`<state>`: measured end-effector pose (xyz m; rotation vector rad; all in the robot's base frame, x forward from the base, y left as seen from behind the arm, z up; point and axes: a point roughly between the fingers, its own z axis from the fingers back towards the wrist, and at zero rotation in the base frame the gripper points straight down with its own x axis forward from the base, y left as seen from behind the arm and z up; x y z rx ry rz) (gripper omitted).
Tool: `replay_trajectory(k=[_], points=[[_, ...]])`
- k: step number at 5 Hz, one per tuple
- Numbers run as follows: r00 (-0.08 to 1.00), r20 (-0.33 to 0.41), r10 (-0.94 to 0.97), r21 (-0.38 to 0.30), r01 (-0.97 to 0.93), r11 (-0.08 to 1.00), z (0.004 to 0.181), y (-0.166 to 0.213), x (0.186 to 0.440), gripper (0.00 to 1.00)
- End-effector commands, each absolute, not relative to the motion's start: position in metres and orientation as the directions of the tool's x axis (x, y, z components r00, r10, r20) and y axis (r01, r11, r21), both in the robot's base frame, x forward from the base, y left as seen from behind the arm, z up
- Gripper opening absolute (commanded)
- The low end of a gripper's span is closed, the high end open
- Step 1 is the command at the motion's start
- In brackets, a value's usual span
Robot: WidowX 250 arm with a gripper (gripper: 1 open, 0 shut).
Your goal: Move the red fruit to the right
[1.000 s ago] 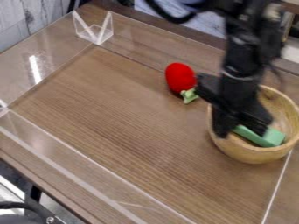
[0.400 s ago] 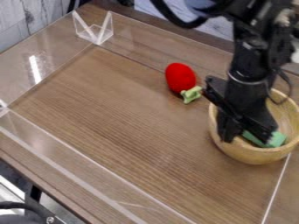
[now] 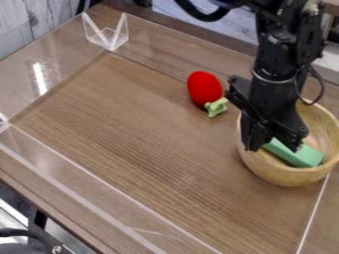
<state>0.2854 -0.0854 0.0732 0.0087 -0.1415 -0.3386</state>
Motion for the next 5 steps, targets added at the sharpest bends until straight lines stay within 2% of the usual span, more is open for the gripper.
replay_trajectory(k=[1,4,5], points=[[0.941,0.194,-0.279,0.039,0.276,0.960,0.085,-0.081,0.289,0.00],[0.954,0.190,-0.230,0.040,0.227,0.973,0.064,-0.102,0.290,0.00],[0.960,0.190,-0.207,0.040,0.203,0.978,0.074,-0.101,0.289,0.00]])
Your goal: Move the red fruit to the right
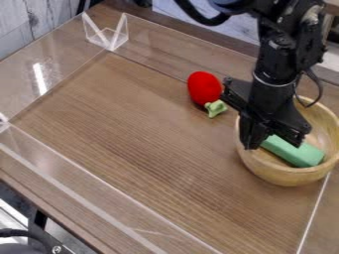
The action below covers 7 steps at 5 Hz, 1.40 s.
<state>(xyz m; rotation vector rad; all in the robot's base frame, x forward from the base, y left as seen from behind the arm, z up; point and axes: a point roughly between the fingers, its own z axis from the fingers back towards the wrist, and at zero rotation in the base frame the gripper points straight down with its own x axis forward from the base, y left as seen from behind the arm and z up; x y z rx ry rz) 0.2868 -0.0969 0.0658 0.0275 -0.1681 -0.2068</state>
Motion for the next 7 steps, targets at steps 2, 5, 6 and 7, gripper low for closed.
replay_trajectory(k=[2,5,6,7], points=[[0.964,0.190,-0.185,0.043,0.180,0.983,0.082,-0.099,0.285,0.00],[0.951,0.184,-0.247,0.044,0.243,0.969,0.084,-0.124,0.274,0.00],[0.941,0.183,-0.285,0.037,0.283,0.958,0.077,-0.138,0.277,0.00],[0.930,0.185,-0.318,0.029,0.318,0.948,0.071,-0.147,0.282,0.00]])
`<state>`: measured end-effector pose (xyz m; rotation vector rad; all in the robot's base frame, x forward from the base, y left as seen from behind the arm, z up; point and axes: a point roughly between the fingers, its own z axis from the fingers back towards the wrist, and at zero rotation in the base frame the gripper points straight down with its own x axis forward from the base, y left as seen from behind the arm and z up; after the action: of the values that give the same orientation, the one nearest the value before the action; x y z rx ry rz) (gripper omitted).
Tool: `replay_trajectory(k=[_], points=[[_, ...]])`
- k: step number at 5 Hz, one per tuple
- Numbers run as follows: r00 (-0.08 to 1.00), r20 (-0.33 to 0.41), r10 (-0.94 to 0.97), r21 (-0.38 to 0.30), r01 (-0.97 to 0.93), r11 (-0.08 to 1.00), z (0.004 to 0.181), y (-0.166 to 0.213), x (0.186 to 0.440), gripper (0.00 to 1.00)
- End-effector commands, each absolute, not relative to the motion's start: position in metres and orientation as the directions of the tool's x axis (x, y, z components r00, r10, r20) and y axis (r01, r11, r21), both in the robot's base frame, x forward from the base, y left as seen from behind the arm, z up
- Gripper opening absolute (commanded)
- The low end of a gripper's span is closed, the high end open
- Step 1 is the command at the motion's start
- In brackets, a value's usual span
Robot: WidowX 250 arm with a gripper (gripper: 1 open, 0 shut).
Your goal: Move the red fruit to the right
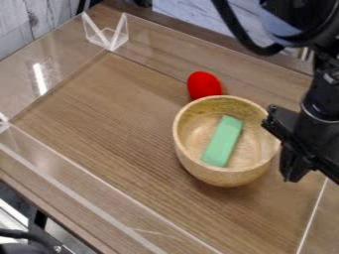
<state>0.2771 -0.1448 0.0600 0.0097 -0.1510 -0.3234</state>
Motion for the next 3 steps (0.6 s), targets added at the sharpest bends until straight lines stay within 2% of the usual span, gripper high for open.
replay_trajectory(k=[1,2,3], points=[[0.924,0.184,-0.335,0.021,0.337,0.941,0.0648,-0.1483,0.2906,1.00],[0.934,0.183,-0.308,0.014,0.311,0.950,0.0643,-0.1547,0.2894,1.00],[0.943,0.196,-0.270,0.003,0.275,0.961,0.0716,-0.1575,0.2862,1.00]])
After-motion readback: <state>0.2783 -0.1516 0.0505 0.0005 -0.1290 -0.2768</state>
